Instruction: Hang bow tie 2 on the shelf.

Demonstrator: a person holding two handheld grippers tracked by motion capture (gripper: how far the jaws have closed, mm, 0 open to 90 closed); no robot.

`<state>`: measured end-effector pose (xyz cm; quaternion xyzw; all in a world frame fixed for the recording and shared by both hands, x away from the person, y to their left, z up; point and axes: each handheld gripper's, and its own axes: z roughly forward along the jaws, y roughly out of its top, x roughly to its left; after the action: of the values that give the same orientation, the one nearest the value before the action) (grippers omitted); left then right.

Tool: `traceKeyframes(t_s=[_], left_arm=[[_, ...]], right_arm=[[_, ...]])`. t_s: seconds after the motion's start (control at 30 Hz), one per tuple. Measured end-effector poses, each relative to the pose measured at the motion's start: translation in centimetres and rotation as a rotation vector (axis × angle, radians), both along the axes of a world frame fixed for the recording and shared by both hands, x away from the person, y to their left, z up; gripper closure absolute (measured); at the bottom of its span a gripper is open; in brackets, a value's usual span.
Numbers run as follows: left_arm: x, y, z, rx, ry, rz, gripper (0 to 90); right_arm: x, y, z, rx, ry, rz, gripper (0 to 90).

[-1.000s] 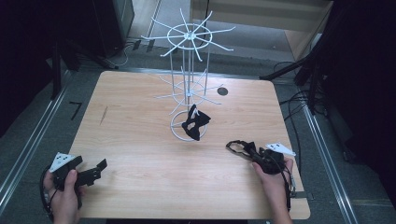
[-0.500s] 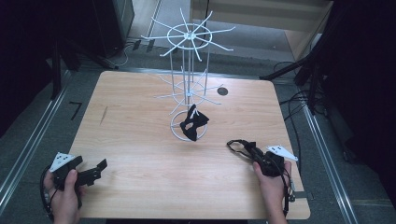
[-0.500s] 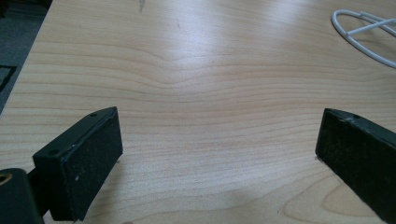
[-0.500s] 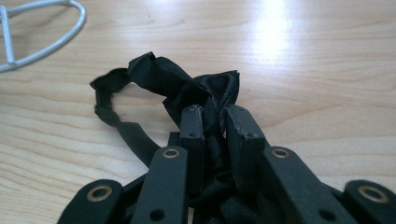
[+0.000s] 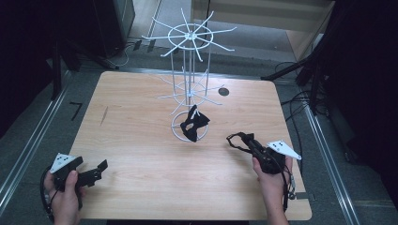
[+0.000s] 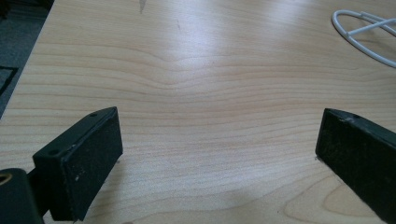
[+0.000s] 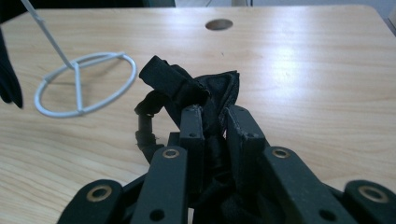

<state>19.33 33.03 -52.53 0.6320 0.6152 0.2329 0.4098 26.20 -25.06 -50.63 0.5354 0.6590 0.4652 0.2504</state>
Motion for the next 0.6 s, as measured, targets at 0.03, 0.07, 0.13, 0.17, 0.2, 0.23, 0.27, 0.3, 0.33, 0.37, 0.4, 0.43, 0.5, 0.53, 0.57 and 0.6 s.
traceKeyframes(t_s=[0.03,0.07,0.13,0.17,0.2,0.23,0.27,0.3,0.33,0.37,0.4,0.43,0.5,0.53,0.57,0.6], left_arm=[[0.0,0.0,0.0,0.0,0.0,0.0,1.0],[0.0,0.0,0.0,0.002,0.002,-0.002,1.0],[0.0,0.0,0.0,0.002,0.002,-0.002,1.0],[0.0,0.0,0.0,0.002,0.002,-0.002,1.0],[0.0,0.0,0.0,0.002,0.002,-0.002,1.0],[0.0,0.0,0.0,0.002,0.002,-0.002,1.0],[0.0,0.0,0.0,0.002,0.002,-0.001,1.0],[0.0,0.0,0.0,0.002,0.001,-0.001,1.0],[0.0,0.0,0.0,0.001,0.002,-0.001,1.0],[0.0,0.0,0.0,0.001,0.001,-0.001,1.0],[0.0,0.0,0.0,0.002,0.002,-0.001,1.0],[0.0,0.0,0.0,0.002,0.002,-0.002,1.0],[0.0,0.0,0.0,0.003,0.003,-0.002,1.0],[0.0,0.0,0.0,0.003,0.003,-0.002,1.0],[0.0,0.0,0.0,0.003,0.003,-0.002,1.0],[0.0,0.0,0.0,0.003,0.003,-0.002,1.0]], right_arm=[[0.0,0.2,0.3,-0.001,-0.01,0.0,78.0],[0.0,0.3,0.5,-0.002,-0.016,0.003,78.0],[0.0,0.5,0.9,-0.001,-0.028,0.011,78.0],[-0.1,0.7,1.2,0.006,-0.034,0.015,78.0],[-0.1,0.8,1.4,0.011,-0.034,0.017,78.0],[0.0,0.9,1.7,0.002,-0.039,0.02,77.9],[0.0,1.0,1.8,0.005,-0.043,0.02,77.9],[0.0,1.1,2.0,0.008,-0.043,0.02,77.9],[0.1,1.2,2.3,0.008,-0.046,0.022,77.9],[0.1,1.3,2.5,0.011,-0.05,0.021,77.9],[0.1,1.4,2.7,0.016,-0.055,0.021,77.8],[0.1,1.5,2.9,0.017,-0.06,0.023,77.9],[0.0,1.8,3.4,0.023,-0.074,0.027,77.8],[0.0,1.8,3.6,0.022,-0.078,0.029,77.8],[0.0,1.9,3.8,0.023,-0.086,0.033,77.8],[-0.1,2.0,4.0,0.026,-0.089,0.033,77.9]])
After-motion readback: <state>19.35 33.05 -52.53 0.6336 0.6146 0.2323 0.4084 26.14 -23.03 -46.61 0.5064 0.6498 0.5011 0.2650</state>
